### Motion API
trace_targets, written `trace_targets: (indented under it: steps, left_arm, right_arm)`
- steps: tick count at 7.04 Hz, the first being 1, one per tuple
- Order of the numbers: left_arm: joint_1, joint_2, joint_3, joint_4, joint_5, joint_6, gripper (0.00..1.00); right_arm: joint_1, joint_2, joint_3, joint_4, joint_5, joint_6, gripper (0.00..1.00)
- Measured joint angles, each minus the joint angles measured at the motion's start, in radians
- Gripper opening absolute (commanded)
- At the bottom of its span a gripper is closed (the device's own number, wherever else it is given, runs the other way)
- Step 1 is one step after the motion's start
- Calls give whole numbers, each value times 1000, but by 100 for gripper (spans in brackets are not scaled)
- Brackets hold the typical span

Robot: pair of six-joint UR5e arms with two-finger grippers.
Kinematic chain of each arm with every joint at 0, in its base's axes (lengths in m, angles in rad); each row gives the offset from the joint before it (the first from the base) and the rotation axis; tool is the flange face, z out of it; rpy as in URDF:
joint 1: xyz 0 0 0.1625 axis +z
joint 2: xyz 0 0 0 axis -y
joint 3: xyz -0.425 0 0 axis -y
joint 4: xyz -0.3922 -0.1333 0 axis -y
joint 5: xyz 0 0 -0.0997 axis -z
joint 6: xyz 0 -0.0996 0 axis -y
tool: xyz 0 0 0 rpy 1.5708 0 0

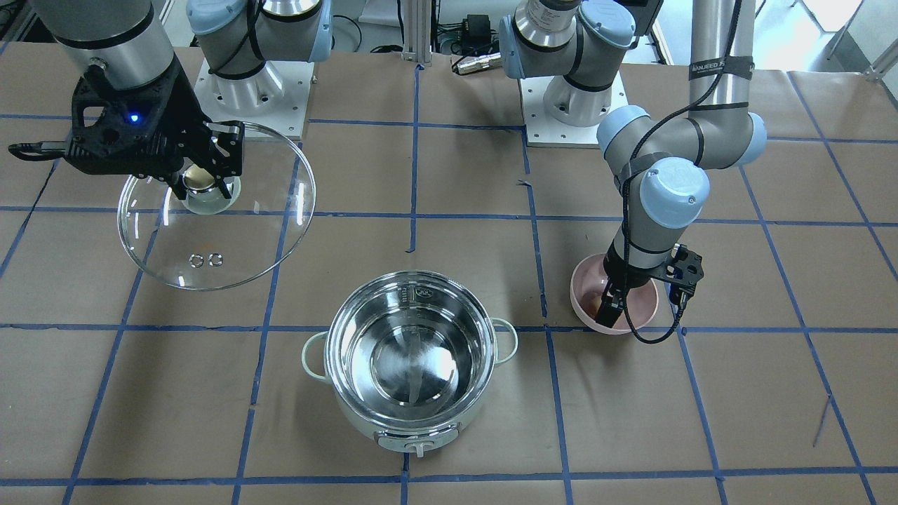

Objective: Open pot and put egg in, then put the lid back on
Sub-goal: 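Grasp the brown egg in the pink bowl with the left gripper, then lift the egg out of the bowl with the left gripper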

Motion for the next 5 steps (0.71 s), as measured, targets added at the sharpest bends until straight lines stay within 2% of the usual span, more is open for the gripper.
trace_targets:
  steps: [1, 5]
  left_arm:
    - [0, -2, -1, 0, 0, -1, 82]
    - [0, -13, 0, 0, 0, -1, 81]
  right_arm:
    - [0, 0, 0, 0, -1, -3, 0]
    - [0, 0, -2, 0, -39, -37, 0]
